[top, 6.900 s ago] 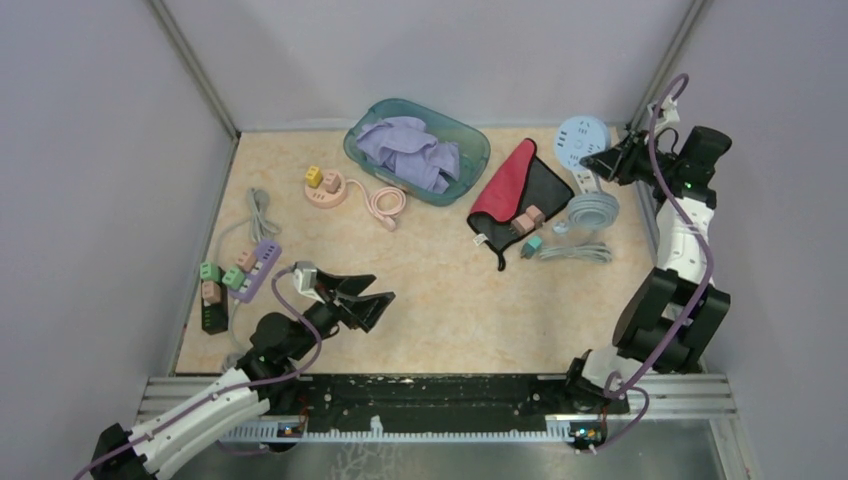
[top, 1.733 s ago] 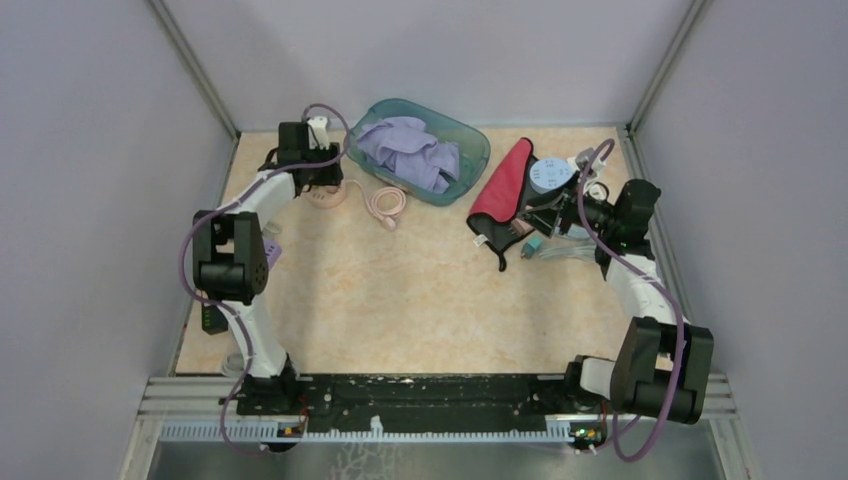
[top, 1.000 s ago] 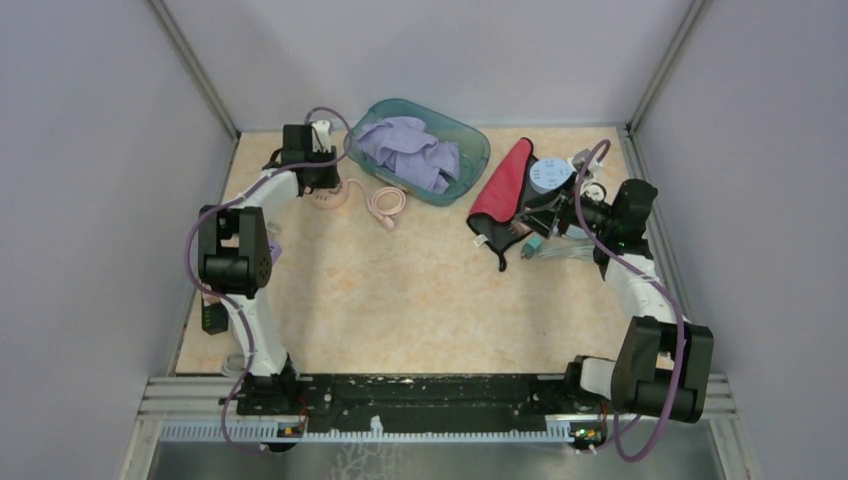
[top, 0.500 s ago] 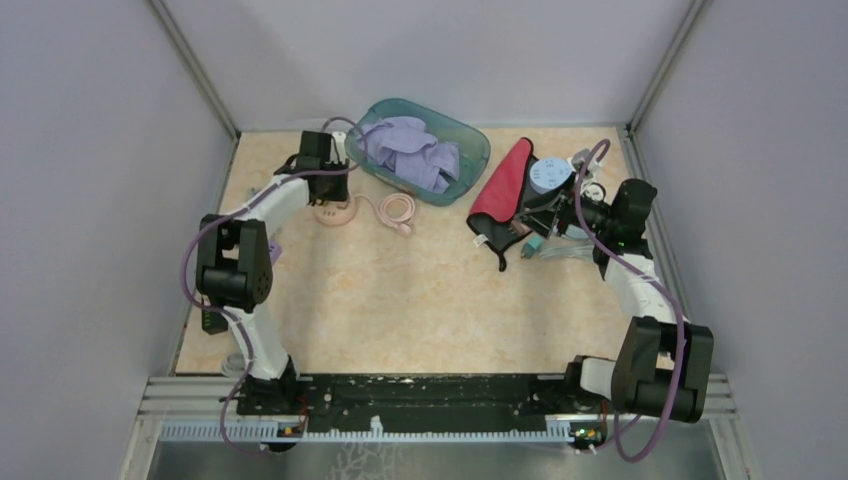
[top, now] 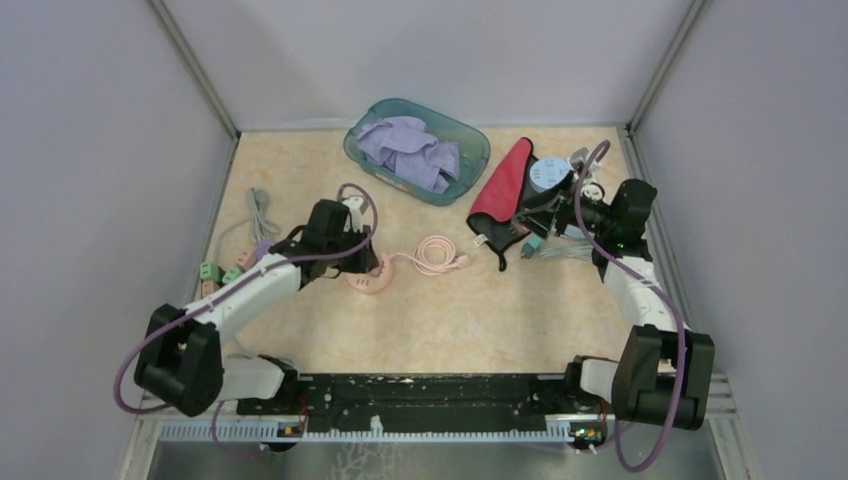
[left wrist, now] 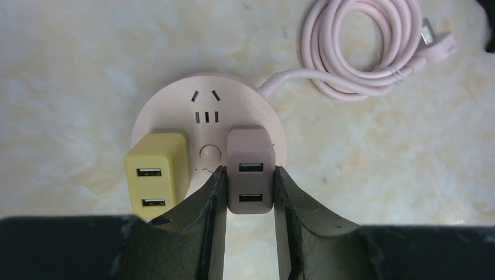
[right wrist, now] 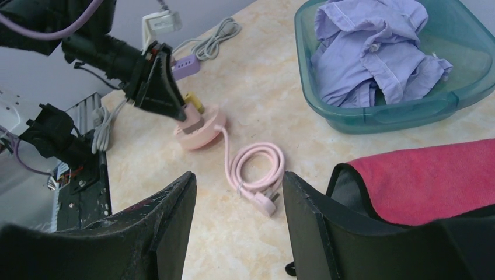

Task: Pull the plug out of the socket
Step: Move the socket to the center of the board.

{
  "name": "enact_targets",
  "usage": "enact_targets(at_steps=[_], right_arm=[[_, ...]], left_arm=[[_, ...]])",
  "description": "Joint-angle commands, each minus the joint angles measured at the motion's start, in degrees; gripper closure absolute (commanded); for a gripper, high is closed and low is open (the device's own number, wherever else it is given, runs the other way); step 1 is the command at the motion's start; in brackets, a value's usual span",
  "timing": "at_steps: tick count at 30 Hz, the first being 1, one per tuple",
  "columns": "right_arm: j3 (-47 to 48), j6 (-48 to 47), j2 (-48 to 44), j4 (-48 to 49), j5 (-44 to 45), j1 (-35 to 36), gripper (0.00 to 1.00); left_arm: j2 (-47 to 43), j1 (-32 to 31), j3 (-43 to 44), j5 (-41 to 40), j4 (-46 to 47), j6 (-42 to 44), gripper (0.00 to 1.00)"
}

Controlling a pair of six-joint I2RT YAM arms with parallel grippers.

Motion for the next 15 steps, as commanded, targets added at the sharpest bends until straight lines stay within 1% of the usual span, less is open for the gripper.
enact_targets(at_steps=[1, 3, 8, 12, 15], right_arm=[[1.1, -0.1, -1.4, 3.2, -1.2, 0.8, 0.44], [1.0, -0.4, -1.4, 2.9, -1.2, 0.8, 0.44], [1.0, -0.6, -1.5, 2.7, -1.2, 0.9, 0.44], [0.9, -1.0, -1.4, 2.4, -1.1, 0.8, 0.44], [0.9, -1.5, -1.4, 1.9, -1.0, 0.8, 0.44]], left_arm=[[-7.5, -7.7, -6.9, 2.3, 8.1, -7.6, 1.00], [-9.5, -11.4, -9.7, 0.0, 8.3, -10.7, 1.00], [-12.4, -20.2, -12.6, -6.2, 9.9, -17.2, 0.99], [-10.2, -24.9, -11.9, -10.3, 10.3, -18.6, 0.91], [-7.6, -27.5, -10.8, -12.3, 10.3, -19.2, 0.79]])
